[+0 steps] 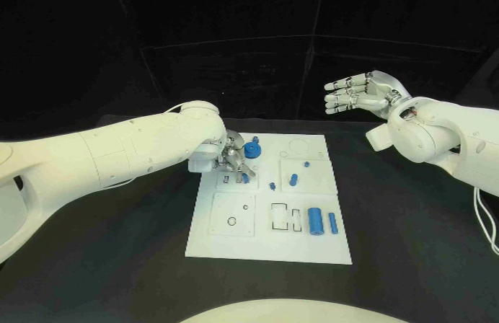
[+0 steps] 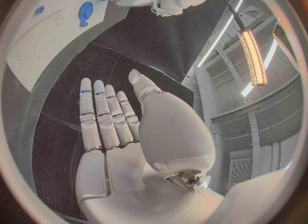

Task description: Assemble the parts on the task board

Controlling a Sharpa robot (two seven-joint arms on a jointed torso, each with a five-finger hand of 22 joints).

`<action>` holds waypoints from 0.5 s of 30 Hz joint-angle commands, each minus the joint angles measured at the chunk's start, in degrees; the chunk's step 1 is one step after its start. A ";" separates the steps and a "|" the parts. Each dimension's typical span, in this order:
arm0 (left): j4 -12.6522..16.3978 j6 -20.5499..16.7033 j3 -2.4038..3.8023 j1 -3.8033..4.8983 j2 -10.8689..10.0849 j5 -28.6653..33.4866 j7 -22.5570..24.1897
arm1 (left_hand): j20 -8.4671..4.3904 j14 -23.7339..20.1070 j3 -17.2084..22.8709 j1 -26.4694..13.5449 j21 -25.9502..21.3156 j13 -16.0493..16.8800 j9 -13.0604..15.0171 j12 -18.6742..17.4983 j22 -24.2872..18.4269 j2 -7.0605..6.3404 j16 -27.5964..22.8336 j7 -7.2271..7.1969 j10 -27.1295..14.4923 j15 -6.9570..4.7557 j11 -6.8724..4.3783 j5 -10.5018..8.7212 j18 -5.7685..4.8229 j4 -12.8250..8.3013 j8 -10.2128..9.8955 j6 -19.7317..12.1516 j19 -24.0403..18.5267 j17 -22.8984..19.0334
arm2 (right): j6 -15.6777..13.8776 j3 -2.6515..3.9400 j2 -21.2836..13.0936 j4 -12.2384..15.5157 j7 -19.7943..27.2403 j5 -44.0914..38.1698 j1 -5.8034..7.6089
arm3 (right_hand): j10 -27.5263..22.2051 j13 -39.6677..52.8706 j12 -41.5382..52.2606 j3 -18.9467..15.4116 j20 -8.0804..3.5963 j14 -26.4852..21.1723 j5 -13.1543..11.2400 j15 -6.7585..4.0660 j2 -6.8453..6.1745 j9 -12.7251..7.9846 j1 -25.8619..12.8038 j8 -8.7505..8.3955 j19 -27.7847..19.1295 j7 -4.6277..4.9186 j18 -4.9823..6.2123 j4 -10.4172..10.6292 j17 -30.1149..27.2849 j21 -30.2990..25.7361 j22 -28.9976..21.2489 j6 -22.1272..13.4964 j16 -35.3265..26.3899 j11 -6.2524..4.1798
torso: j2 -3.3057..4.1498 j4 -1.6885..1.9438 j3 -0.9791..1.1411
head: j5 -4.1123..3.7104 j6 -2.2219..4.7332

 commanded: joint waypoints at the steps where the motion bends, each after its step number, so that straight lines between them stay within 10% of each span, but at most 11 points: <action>1: 0.13 0.42 0.00 0.07 0.07 0.10 -0.29 | 0.10 6.05 1.26 1.63 0.19 -0.08 0.31 -0.36 0.09 0.37 0.18 -0.06 -0.22 -0.43 -0.27 -0.10 -0.76 -0.74 0.30 -0.55 0.28 15.09 | -0.20 0.05 0.13 -0.03 0.75 -0.12 0.13 | -0.49 0.01 -0.19 0.00 -0.07 -0.18 0.15 0.19 0.55 -0.05 0.07 -0.20 0.42 2.21 0.69 -0.45 -0.05 -0.28 -0.05 -0.45 -0.11 0.10 | -0.01 -0.02 0.00 | 0.04 -0.05; 15: 2.27 -2.06 0.00 -0.06 -1.01 2.41 0.54 | -0.58 6.05 12.97 12.56 0.00 -0.70 2.10 -1.84 0.13 1.13 0.18 -0.80 -0.45 -1.11 -1.05 0.01 -0.71 -9.91 0.73 -2.35 0.05 15.09 | -0.19 0.04 0.60 -0.69 0.20 -1.18 0.12 | -0.60 0.00 -0.21 -0.02 -0.06 -0.33 0.30 0.23 0.68 -0.04 0.04 -0.19 0.49 2.25 0.69 -0.55 -0.10 -0.44 -0.07 -0.36 -0.15 0.14 | 0.02 0.02 0.00 | -0.04 -0.42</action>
